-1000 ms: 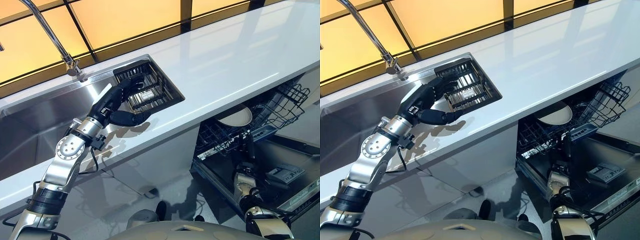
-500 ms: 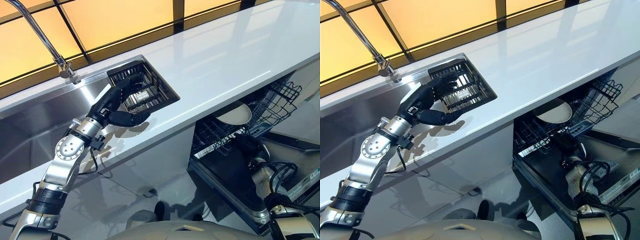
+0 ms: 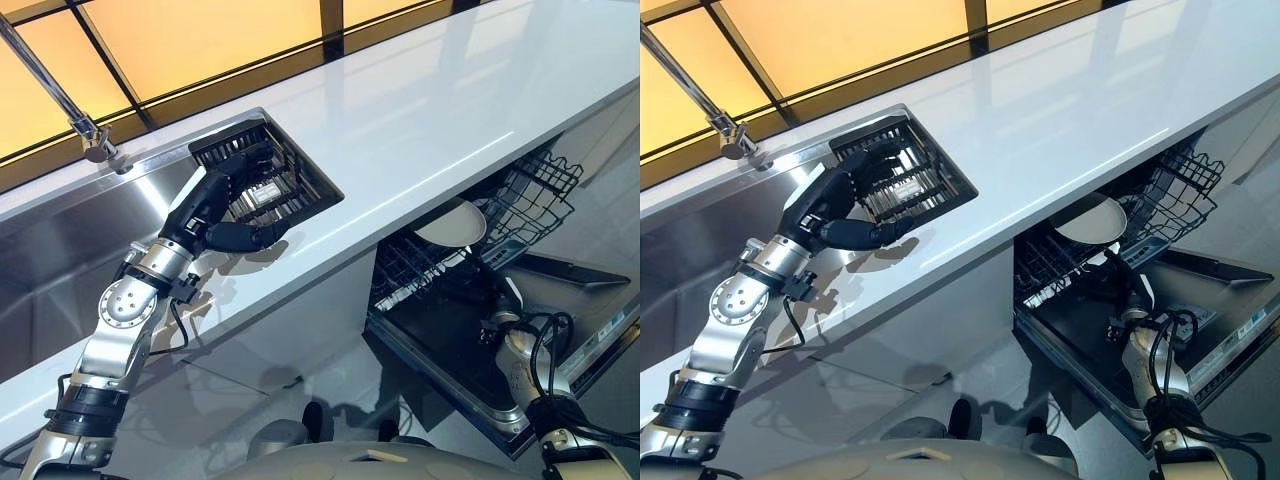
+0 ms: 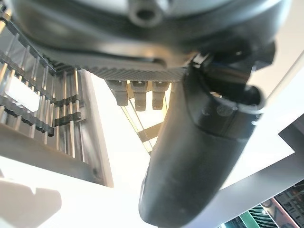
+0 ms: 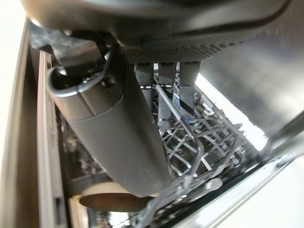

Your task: Pick up plates and place into dishwasher.

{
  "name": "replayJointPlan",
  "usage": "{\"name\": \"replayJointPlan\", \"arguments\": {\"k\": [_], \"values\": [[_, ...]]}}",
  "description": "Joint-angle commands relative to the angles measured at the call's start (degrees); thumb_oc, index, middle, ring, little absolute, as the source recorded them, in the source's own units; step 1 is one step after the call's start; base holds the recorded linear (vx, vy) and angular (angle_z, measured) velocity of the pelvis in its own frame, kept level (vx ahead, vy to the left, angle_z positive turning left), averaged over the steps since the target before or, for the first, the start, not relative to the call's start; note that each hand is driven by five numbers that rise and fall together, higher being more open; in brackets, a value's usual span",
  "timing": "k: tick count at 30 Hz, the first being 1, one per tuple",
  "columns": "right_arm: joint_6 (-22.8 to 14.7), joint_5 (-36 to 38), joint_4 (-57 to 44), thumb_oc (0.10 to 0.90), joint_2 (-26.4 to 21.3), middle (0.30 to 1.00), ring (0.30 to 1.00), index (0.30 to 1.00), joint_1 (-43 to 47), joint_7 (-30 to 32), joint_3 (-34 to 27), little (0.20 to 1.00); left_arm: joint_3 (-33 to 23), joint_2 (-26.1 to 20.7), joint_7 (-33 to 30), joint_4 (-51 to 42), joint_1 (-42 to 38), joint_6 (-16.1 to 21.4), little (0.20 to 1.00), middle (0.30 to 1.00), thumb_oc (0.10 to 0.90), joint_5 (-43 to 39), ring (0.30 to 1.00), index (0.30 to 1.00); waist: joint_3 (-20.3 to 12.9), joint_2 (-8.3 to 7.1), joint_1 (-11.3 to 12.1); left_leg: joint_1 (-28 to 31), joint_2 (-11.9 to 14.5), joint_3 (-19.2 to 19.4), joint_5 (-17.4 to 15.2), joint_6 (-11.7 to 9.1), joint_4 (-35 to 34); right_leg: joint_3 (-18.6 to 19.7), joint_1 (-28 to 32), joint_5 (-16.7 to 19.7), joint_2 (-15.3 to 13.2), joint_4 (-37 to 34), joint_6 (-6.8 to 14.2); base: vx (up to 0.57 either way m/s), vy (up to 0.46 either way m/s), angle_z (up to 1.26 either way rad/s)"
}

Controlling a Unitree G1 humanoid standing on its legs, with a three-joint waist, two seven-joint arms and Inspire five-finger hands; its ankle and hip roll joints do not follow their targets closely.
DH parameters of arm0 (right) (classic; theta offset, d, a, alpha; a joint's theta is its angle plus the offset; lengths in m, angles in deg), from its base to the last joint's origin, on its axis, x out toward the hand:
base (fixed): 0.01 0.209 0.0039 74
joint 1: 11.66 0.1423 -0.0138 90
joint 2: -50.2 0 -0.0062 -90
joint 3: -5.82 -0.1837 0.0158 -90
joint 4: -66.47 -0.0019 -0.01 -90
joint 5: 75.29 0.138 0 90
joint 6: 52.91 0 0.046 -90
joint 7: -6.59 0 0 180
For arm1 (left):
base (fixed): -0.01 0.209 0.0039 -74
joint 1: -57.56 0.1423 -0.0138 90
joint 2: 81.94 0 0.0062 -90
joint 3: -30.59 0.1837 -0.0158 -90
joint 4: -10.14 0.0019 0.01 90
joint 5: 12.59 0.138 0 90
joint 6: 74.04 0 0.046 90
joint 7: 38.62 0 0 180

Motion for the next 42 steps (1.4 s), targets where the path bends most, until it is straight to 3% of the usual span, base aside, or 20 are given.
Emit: {"name": "replayJointPlan", "arguments": {"k": [1, 4, 8, 12, 16, 17, 19, 23, 25, 28, 29, 30, 31, 33, 34, 36, 38, 39, 41, 42], "values": [[-0.7, -43.7, -8.6, 0.800, -14.7, 0.900, 0.900, 0.900, 5.8, 4.6, 7.3, 0.900, -4.5, -2.9, -3.0, -3.1, -1.3, 7.5, 0.900, 0.900, 0.800, -3.4, 0.900, 0.900, -6.7, -4.73, -1.0, 0.8, -2.2, 3.4, -5.2, 1.7, 0.3, 0.6, -1.6, 0.8, -0.5, 0.3, 2.4, -0.03, 0.010, -0.03], [4.5, -55.6, -9.2, 0.800, -18.6, 0.900, 0.900, 0.900, 7.8, 6.4, 12.8, 0.900, -3.7, -4.0, -4.4, -4.5, -0.1, 8.1, 0.900, 0.900, 0.800, -3.7, 0.900, 0.900, -6.4, -4.94, -0.7, 0.9, -2.1, 3.6, -5.1, 2.0, 0.3, 0.8, -1.6, 1.0, -0.4, 0.3, 2.4, -0.03, 0.008, -0.05], [6.7, -56.3, -3.9, 0.800, -17.5, 0.900, 0.900, 0.900, 7.9, 10.3, 15.6, 0.900, -3.8, -3.6, -4.1, -5.0, 0.6, 9.1, 0.900, 0.900, 0.800, -3.0, 0.900, 0.900, -5.8, -5.04, 0.1, 0.6, -2.1, 3.4, -5.1, 2.2, 0.3, 0.6, -1.6, 1.1, -0.5, 0.3, 2.5, -0.03, -0.002, -0.09], [11.5, -48.8, -2.6, 0.800, -16.6, 0.900, 0.900, 0.900, 5.2, -9.6, 17.2, 0.900, -5.5, -4.3, -3.4, -5.4, 1.1, 9.6, 0.900, 0.900, 0.800, -4.1, 0.900, 0.900, -5.4, -5.15, 0.1, 0.2, -2.0, 3.6, -4.9, 2.0, 0.3, 0.2, -2.0, 1.2, -0.8, 0.3, 2.9, -0.04, -0.002, -0.02], [13.2, -50.4, 0.2, 0.800, -16.5, 0.900, 0.900, 0.900, 6.1, -9.0, 19.0, 0.900, -5.3, -5.1, -3.5, -4.9, 0.4, 9.8, 0.900, 0.900, 0.800, -4.7, 0.900, 0.900, -5.1, -5.32, 0.1, 0.3, -2.0, 3.5, -4.8, 1.8, 0.3, 0.1, -1.8, 1.3, -0.8, 0.3, 2.8, -0.01, 0.000, 0.01], [10.0, -38.0, 2.3, 0.800, -15.7, 0.900, 0.900, 0.900, 7.9, -4.5, 20.4, 0.900, -4.2, -4.4, -3.8, -4.9, -0.7, 9.4, 0.900, 0.900, 0.800, -3.9, 0.900, 0.900, -4.8, -5.22, 0.5, 0.4, -2.0, 3.0, -4.7, 1.7, 0.3, -0.3, -1.7, 1.5, -0.8, 0.3, 2.7, 0.00, 0.000, 0.00], [8.1, -36.9, 1.8, 0.800, -12.5, 0.900, 0.900, 0.900, 7.3, 1.4, 18.6, 0.900, -4.1, -3.8, -3.5, -4.2, -0.8, 10.1, 0.900, 0.900, 0.800, -3.6, 0.900, 0.900, -4.8, -5.01, 0.5, 0.5, -2.1, 2.9, -4.8, 1.8, 0.3, 0.1, -1.6, 1.5, -0.8, 0.3, 2.6, -0.01, 0.004, 0.05], [-2.0, -16.5, 0.0, 0.800, -7.7, 0.900, 0.900, 0.900, 3.8, 6.8, 12.2, 0.900, -5.4, -1.6, -2.3, -4.2, 0.5, 10.7, 0.900, 0.900, 0.800, -2.5, 0.900, 0.900, -4.9, -4.59, 0.0, 0.5, -2.1, 2.8, -4.9, 2.0, 0.3, 0.3, -1.7, 1.4, -0.7, 0.3, 2.6, 0.00, 0.004, 0.01], [-13.2, 2.4, -1.6, 0.800, -1.7, 0.900, 0.900, 0.900, 0.9, 3.5, 4.6, 0.900, -7.0, 0.4, -0.9, -3.2, 1.2, 11.4, 0.900, 0.900, 0.800, -1.7, 0.900, 0.900, -4.9, -4.29, -0.7, 0.6, -2.0, 3.0, -5.1, 2.0, 0.3, 0.4, -1.6, 1.2, -0.7, 0.3, 2.5, 0.00, 0.000, 0.00], [-15.0, 31.3, 1.8, 0.800, 5.3, 0.900, 0.900, 0.900, -1.0, -13.3, -2.9, 0.900, -8.8, 1.5, 1.0, -0.9, 0.7, 11.9, 0.900, 0.900, 0.800, -2.0, 0.900, 0.900, -5.4, -3.96, -1.2, 0.5, -2.0, 3.3, -5.5, 1.8, 0.3, 0.3, -1.7, 0.7, -0.6, 0.3, 2.6, 0.00, 0.000, 0.00], [-15.9, 30.8, 3.1, 0.800, 6.4, 0.900, 0.900, 0.900, -1.3, -13.8, -3.5, 0.900, -9.0, 1.5, 1.1, -0.7, 0.3, 11.6, 0.900, 0.900, 0.800, -2.2, 0.900, 0.900, -5.5, -3.86, -1.3, 0.5, -2.1, 3.4, -5.6, 1.8, 0.3, 0.2, -1.7, 0.6, -0.6, 0.3, 2.7, 0.00, 0.000, 0.00], [-19.4, 14.4, 5.1, 0.800, 6.4, 0.900, 0.900, 0.900, -1.2, -4.7, -3.5, 0.900, -9.2, 1.1, 1.5, -0.4, 0.0, 11.4, 0.900, 0.900, 0.800, -2.9, 0.900, 0.900, -5.5, -3.72, -1.3, 0.8, -2.1, 3.4, -5.9, 1.7, 0.3, 0.0, -1.6, 0.4, -0.6, 0.3, 2.9, 0.00, 0.000, 0.00], [-18.5, -16.4, 5.4, 0.800, 3.0, 0.900, 0.900, 0.900, -1.0, 8.7, 0.3, 0.900, -8.7, -0.2, -0.1, -1.2, -0.1, 10.6, 0.900, 0.900, 0.800, -3.3, 0.900, 0.900, -5.5, -3.67, -1.4, 0.7, -2.0, 3.6, -5.9, 1.6, 0.3, 0.4, -1.7, 0.5, -0.7, 0.3, 2.9, 0.00, 0.000, 0.00], [-10.3, -38.5, 0.5, 0.800, -3.6, 0.900, 0.900, 0.900, -1.4, 20.4, 5.3, 0.900, -8.0, -2.1, -3.2, -4.4, 1.2, 9.3, 0.900, 0.900, 0.800, -4.1, 0.900, 0.900, -5.8, -3.56, -1.6, 0.3, -2.0, 3.6, -5.5, 1.6, 0.3, 0.6, -2.3, 0.9, -0.7, 0.3, 3.0, -0.01, 0.005, -0.02], [-7.8, -29.5, -3.2, 0.800, -5.8, 0.900, 0.900, 0.900, -1.9, 16.2, 5.9, 0.900, -8.1, -2.4, -3.9, -5.6, 2.5, 9.7, 0.900, 0.900, 0.800, -4.2, 0.900, 0.900, -5.7, -3.59, -1.7, 0.4, -2.0, 3.3, -5.5, 1.8, 0.3, 0.8, -2.3, 1.1, -0.6, 0.3, 3.0, 0.00, 0.000, 0.00], [-6.8, 16.0, -6.1, 0.800, 0.9, 0.900, 0.900, 0.900, -3.4, -2.7, 2.4, 0.900, -8.0, -0.3, -2.3, -3.4, 3.7, 13.1, 0.900, 0.900, 0.800, -2.5, 0.900, 0.900, -4.9, -3.94, -1.8, 0.6, -2.1, 3.3, -5.2, 2.0, 0.3, 1.0, -2.0, 1.3, -0.5, 0.3, 2.4, 0.00, 0.000, 0.00], [-11.7, 3.7, -2.7, 0.800, 4.0, 0.900, 0.900, 0.900, -4.0, 0.5, 2.2, 0.900, -8.8, 1.1, 0.1, -1.1, 3.2, 14.6, 0.900, 0.900, 0.800, -2.1, 0.900, 0.900, -4.7, -4.11, -1.8, 0.8, -2.3, 3.2, -5.5, 1.9, 0.3, 0.8, -1.8, 1.2, -0.4, 0.3, 2.4, 0.00, 0.000, 0.00], [-12.9, -25.2, 2.3, 0.800, -0.3, 0.900, 0.900, 0.900, -2.8, 14.7, 5.2, 0.900, -8.5, 0.3, -0.6, -1.9, 2.5, 13.1, 0.900, 0.900, 0.800, -2.3, 0.900, 0.900, -4.9, -4.17, -1.6, 0.8, -2.1, 3.4, -5.7, 1.8, 0.3, 0.8, -1.8, 1.0, -0.6, 0.3, 2.6, 0.00, 0.000, 0.00], [-8.9, -10.1, -3.8, 0.800, -1.4, 0.900, 0.900, 0.900, -3.1, 5.0, 6.3, 0.900, -7.6, -0.7, -3.6, -6.0, 2.8, 9.9, 0.900, 0.900, 0.800, -2.3, 0.900, 0.900, -5.2, -4.00, -1.7, 0.6, -2.2, 3.2, -5.4, 1.9, 0.3, 0.5, -2.0, 1.1, -0.6, 0.3, 2.6, 0.00, 0.000, 0.00], [-7.7, -23.2, -4.0, 0.800, 0.1, 0.900, 0.900, 0.900, -3.7, 12.1, 6.0, 0.900, -8.0, -0.6, -2.6, -4.0, 2.7, 11.4, 0.900, 0.900, 0.800, -2.7, 0.900, 0.900, -5.3, -4.05, -1.9, 0.6, -2.2, 3.5, -5.3, 1.8, 0.3, 0.8, -2.2, 1.2, -0.5, 0.3, 2.6, 0.00, 0.000, 0.00]]}}
